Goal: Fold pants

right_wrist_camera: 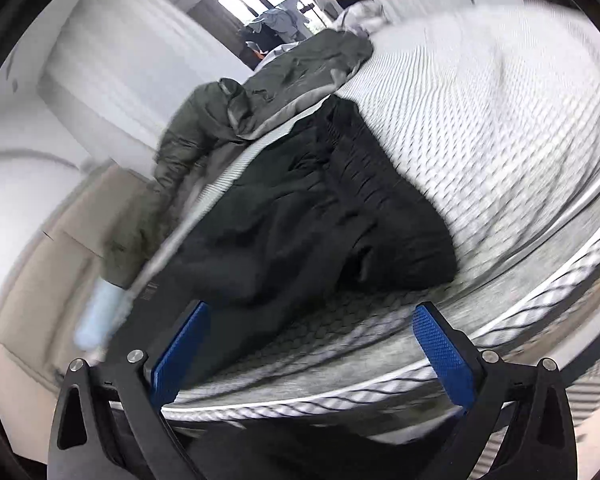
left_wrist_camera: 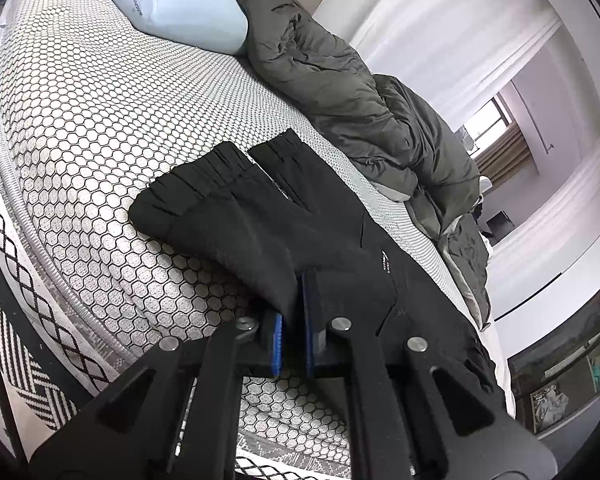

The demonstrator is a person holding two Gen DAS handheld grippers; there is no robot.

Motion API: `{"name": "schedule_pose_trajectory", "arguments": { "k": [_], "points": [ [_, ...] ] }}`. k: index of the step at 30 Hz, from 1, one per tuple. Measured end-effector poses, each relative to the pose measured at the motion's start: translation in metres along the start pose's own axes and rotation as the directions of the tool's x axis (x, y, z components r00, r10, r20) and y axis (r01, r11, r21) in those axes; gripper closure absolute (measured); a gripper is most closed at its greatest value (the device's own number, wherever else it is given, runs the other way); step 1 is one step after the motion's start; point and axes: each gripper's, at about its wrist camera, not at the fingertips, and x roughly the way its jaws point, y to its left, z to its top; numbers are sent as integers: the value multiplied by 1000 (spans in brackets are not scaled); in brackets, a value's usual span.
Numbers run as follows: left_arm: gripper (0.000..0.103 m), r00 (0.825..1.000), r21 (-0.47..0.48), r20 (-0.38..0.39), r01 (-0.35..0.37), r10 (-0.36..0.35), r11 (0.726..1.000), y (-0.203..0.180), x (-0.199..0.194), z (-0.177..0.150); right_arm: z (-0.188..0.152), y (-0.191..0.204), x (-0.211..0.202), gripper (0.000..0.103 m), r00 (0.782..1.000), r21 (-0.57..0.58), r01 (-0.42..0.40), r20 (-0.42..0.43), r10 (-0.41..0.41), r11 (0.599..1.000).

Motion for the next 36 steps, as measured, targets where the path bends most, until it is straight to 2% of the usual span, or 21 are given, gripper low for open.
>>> {"name": "schedule_pose_trajectory", "arguments": {
  "k": [2, 3, 5, 6, 7, 9, 11, 12, 13, 15, 16, 20, 24, 29, 36],
  "points": [
    [98, 1000, -5, -2, 4, -4, 1000, 0, 0, 2, 5, -5, 8, 7, 999, 48, -46, 4, 45, 998],
    [98, 1000, -4, -3, 3, -3, 1000, 0, 0, 2, 9, -8, 13, 12, 998, 65, -57, 9, 57, 996],
    [98, 1000, -3, -2, 2, -2, 1000, -3, 1, 5, 21, -11, 23, 25, 998, 107, -64, 24, 62, 992],
    [98, 1000, 3, 2, 2, -2, 1000, -4, -1, 5, 26, -10, 24, 38, 998, 121, -56, 44, 51, 991],
    [98, 1000, 7, 6, 2, -2, 1000, -5, -3, 6, 31, -10, 23, 43, 997, 123, -54, 61, 47, 991],
    [98, 1000, 22, 15, -2, 1, 1000, -7, -7, 7, 38, -4, 19, 45, 995, 109, -56, 92, 46, 992],
    [98, 1000, 30, 13, -15, 15, 999, -6, -7, 7, 40, 0, 18, 46, 995, 84, -58, 89, 50, 995],
    [98, 1000, 26, 10, -20, 20, 999, -5, -5, 7, 38, -1, 22, 55, 997, 85, -44, 69, 38, 995],
    [100, 1000, 20, 7, -29, 29, 999, -2, -3, 8, 36, -4, 26, 73, 998, 92, -32, 52, 27, 995],
    [101, 1000, 15, 0, -30, 30, 999, 0, -2, 7, 32, -13, 35, 88, 1000, 118, -19, 25, 16, 993],
    [101, 999, 23, 3, -34, 34, 999, 0, -3, 5, 30, -16, 33, 91, 999, 129, -40, 35, 36, 991],
    [102, 999, 56, 14, -44, 43, 997, -1, -14, 3, 22, -10, 16, 92, 998, 91, -41, 51, 36, 995],
    [102, 999, 66, 39, -12, 10, 998, -10, -20, 15, 30, 2, 9, 92, 995, 87, -73, 69, 67, 994],
    [102, 997, 114, 73, 6, -14, 993, -43, -10, 44, 71, 48, 6, 92, 985, -26, -81, 154, 84, 996],
    [102, 996, 175, 90, -34, 18, 984, -94, 37, 100, 136, 95, 41, 92, 971, -104, -4, 238, 28, 995]
  ]
}}
